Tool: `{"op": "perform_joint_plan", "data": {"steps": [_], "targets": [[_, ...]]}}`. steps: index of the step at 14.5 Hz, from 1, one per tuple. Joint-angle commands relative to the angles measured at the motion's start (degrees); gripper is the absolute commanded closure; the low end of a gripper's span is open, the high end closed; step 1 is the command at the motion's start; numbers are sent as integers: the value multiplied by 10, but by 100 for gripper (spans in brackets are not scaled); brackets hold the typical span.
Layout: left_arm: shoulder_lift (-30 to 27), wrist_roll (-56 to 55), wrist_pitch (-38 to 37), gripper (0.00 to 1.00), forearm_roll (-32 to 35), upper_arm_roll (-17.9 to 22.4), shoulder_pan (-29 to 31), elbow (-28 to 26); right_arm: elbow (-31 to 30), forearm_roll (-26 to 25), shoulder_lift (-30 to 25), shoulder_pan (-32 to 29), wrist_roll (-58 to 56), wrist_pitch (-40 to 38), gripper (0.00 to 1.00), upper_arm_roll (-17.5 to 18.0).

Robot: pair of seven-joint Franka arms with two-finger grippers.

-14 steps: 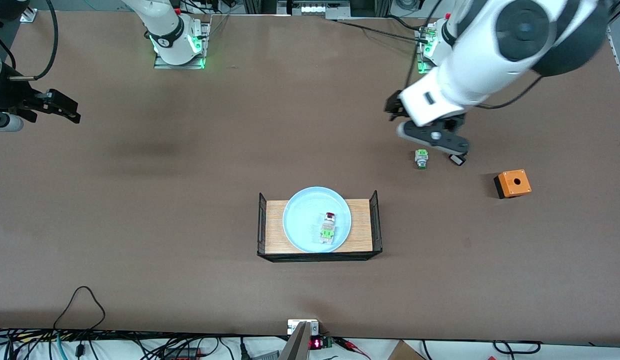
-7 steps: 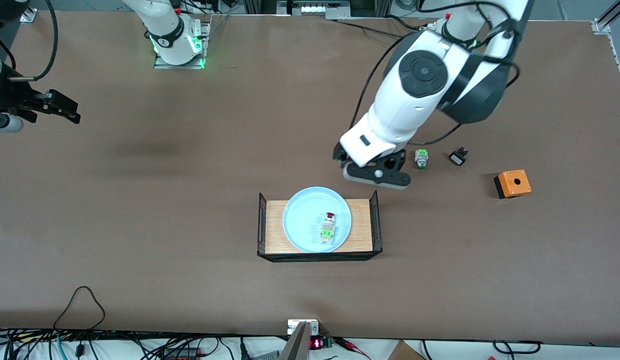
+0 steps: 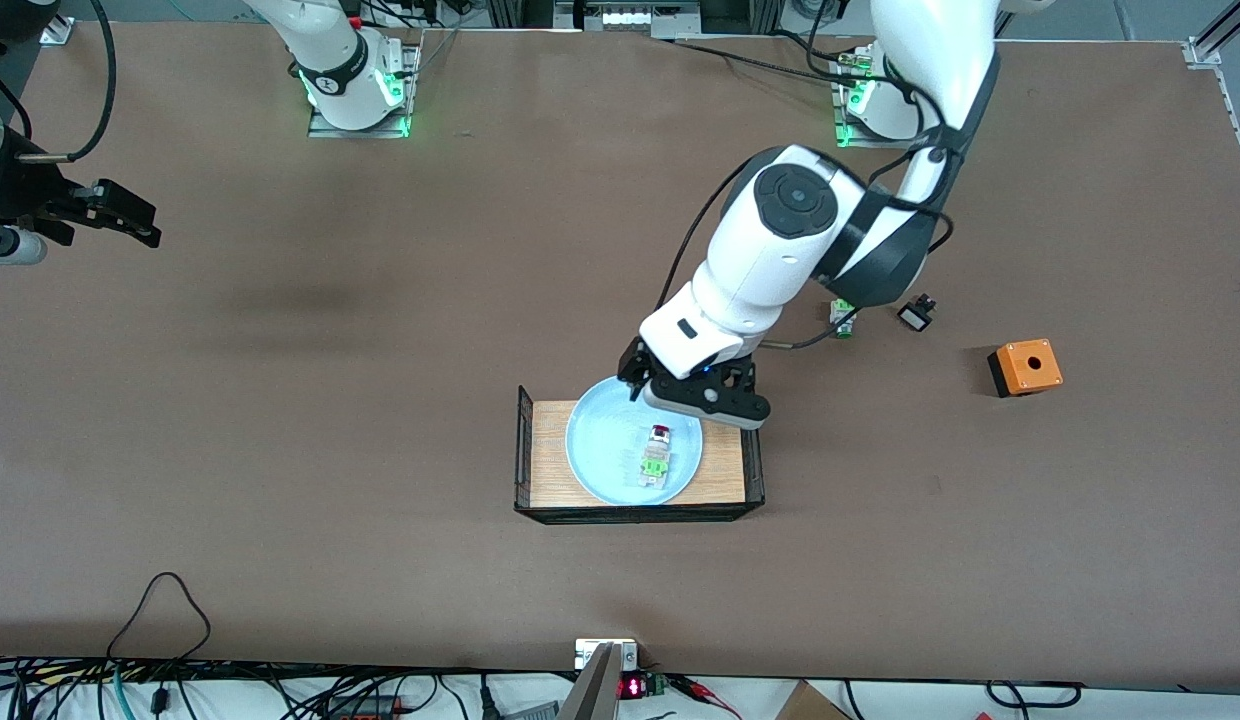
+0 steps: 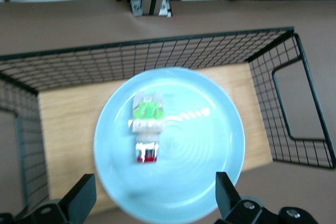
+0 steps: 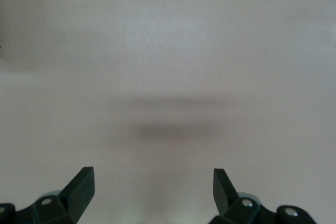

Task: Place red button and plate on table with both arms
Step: 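Reach the left gripper down to the switch on the blue plate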

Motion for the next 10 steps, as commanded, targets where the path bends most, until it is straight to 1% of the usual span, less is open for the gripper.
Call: {"op": "perform_joint_plan", "data": {"steps": [1,3,5,7,10], "targets": [[41,-25,25,0,17,33,-22,39,9,2,4,0,-2,-2,0,-2],[42,-43,26,0,18,56,-37,39,9,3,4,0,-2,-2,0,-2],[56,-53,35,0,18,65,-53,37,9,2,4,0,-2,-2,0,-2],[74,-96,80,0,20,68,-60,34,9,3,4,0,-2,-2,0,-2],[79,-99,85,0,66,70,-61,34,9,3,4,0,-2,-3,0,-2]]}}
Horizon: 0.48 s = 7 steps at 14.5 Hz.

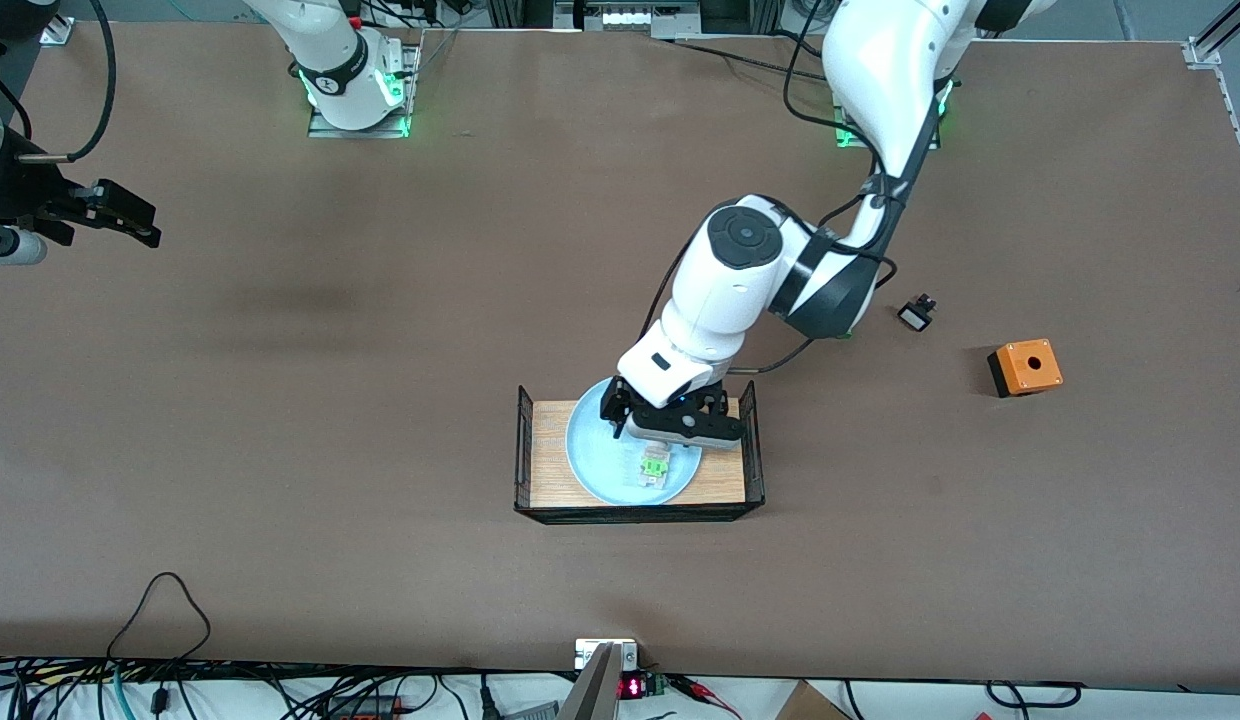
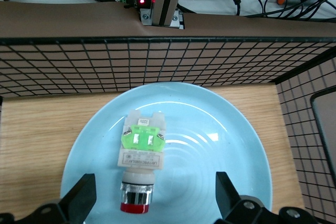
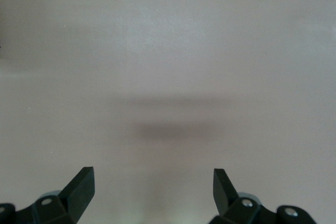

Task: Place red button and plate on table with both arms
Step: 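Reach the left gripper down to the switch on the blue plate, then close the left gripper on the white-green switch and lift it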

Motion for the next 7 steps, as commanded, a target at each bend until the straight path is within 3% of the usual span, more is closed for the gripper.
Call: {"op": "perform_joint_plan", "data": {"steps": [1,7], "targets": [[13,-21,10,0,50,12,-9,19,9,3,4,0,-2,-3,0,-1],[28,-36,24,4,63,20,-20,17,9,3,5,-1,-1,2,0,-2]]}}
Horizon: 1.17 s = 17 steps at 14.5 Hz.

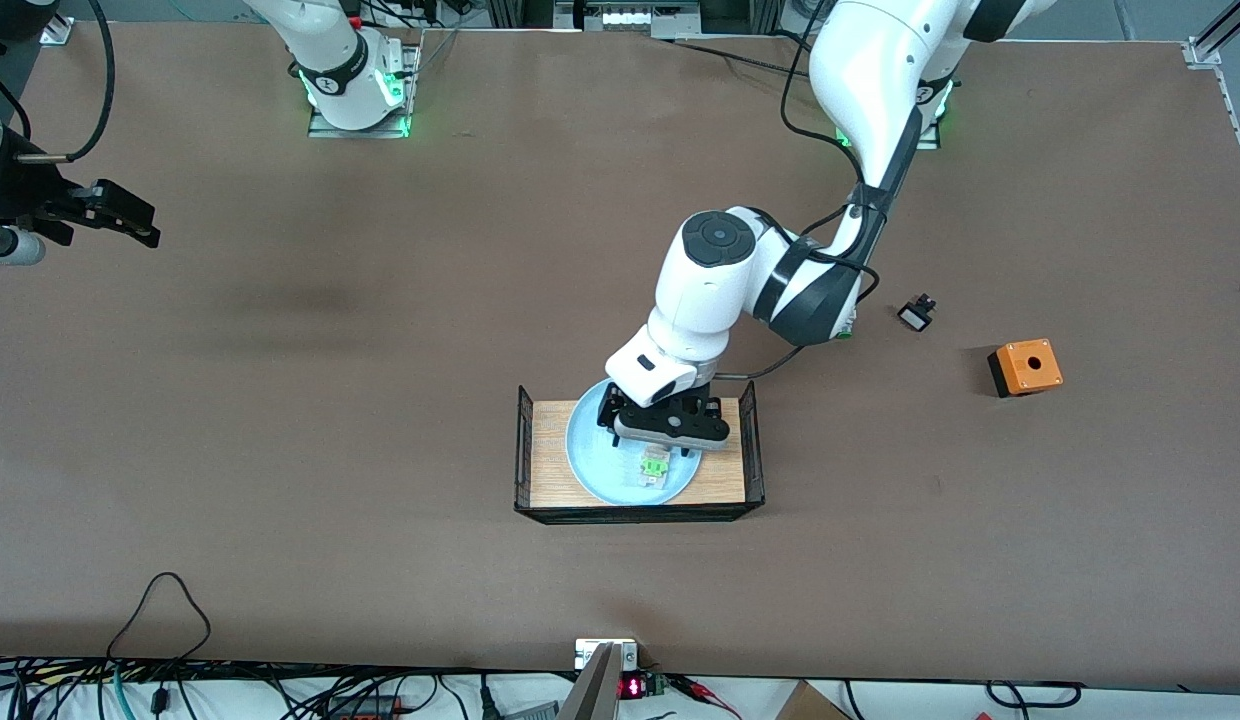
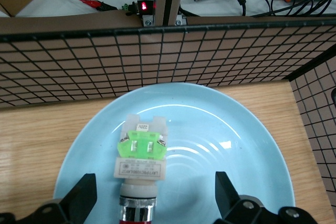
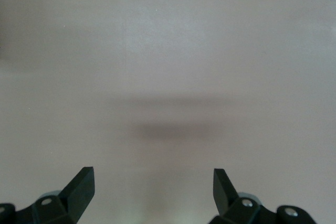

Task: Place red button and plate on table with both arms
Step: 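Close the left gripper on the white-green switch and lift it, then carry the switch with the left gripper beside the orange box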

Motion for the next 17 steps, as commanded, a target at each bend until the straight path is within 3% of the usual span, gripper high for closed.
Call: {"op": "perform_joint_plan", "data": {"steps": [1,4,6,9,17], "targets": [[12,-15,3,13,24,14,-9,17,9,3,5,-1,-1,3,0,-1],[11,-16,3,55,91,12,-8,16,9,3,5,-1,-1,3,0,-1],[9,-17,2,70,92,12,-8,16,9,3,5,-1,-1,3,0,-1],[-10,-18,-9,70,89,11,-6,16,9,3,5,-1,-1,3,0,-1],[-139,-11,-293,70,86,4,-5,16,9,4,9,-1,-1,8,0,-1]]}}
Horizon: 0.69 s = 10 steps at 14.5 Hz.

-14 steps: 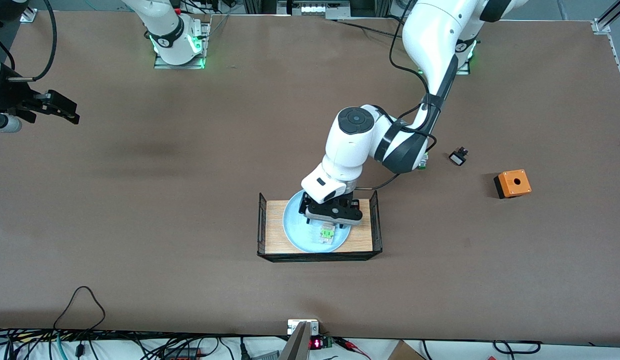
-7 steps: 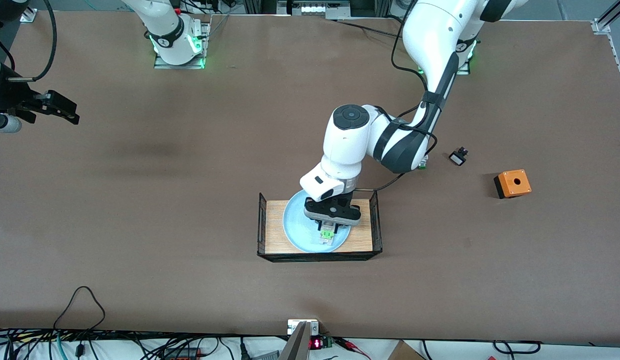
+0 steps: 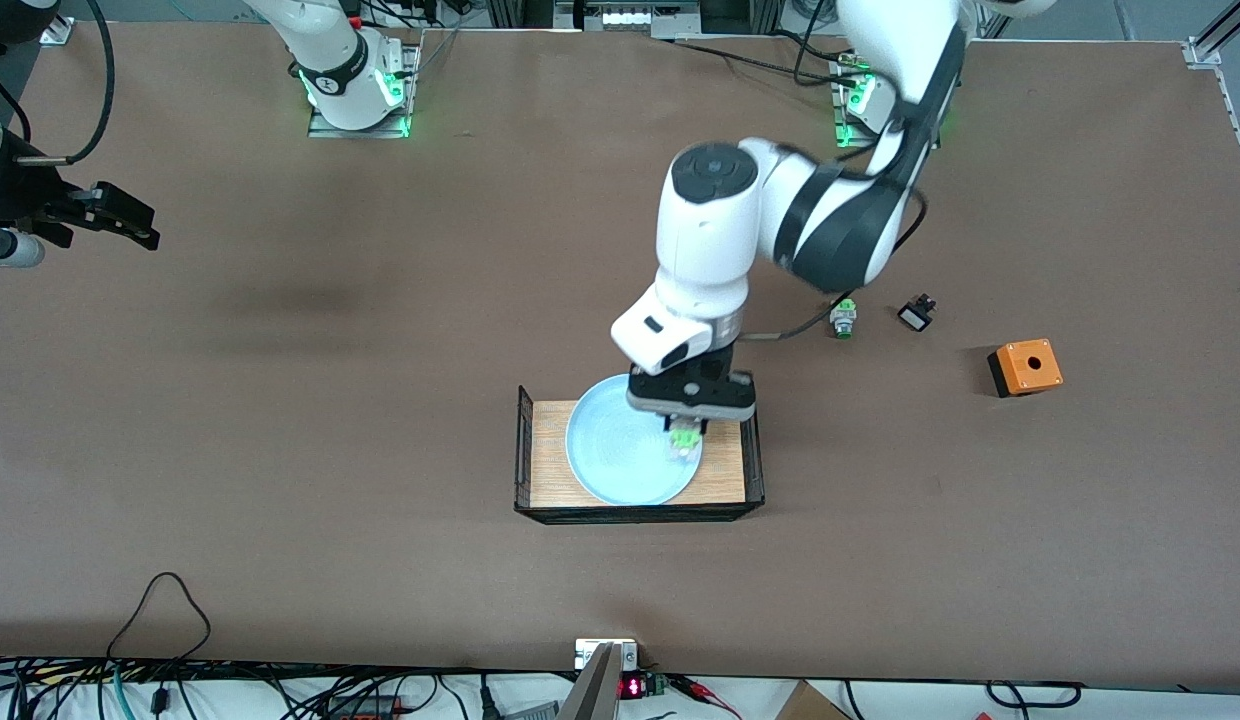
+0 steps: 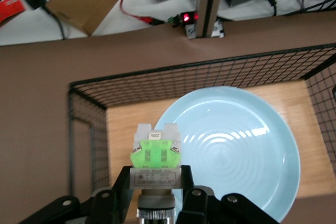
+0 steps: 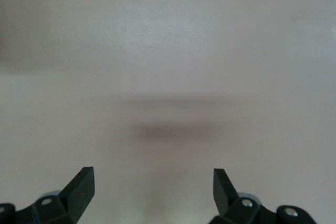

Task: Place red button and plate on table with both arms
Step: 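Carry the switch with the left gripper beside the orange box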

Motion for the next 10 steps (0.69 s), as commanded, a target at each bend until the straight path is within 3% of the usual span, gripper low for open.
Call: {"op": "perform_joint_plan", "data": {"steps": [1,6,10], "targets": [[-49,2,-99,70,12,2,0,-15,9,4,6,-1,-1,6,0,-1],[-72,199,-221,68,11,2,47,-22,10,6,6,-2,-1,12,0,-2],[-98,296,-224,68,-42,2,122,-85,17,4,14,-1,-2,12,0,-2]]}}
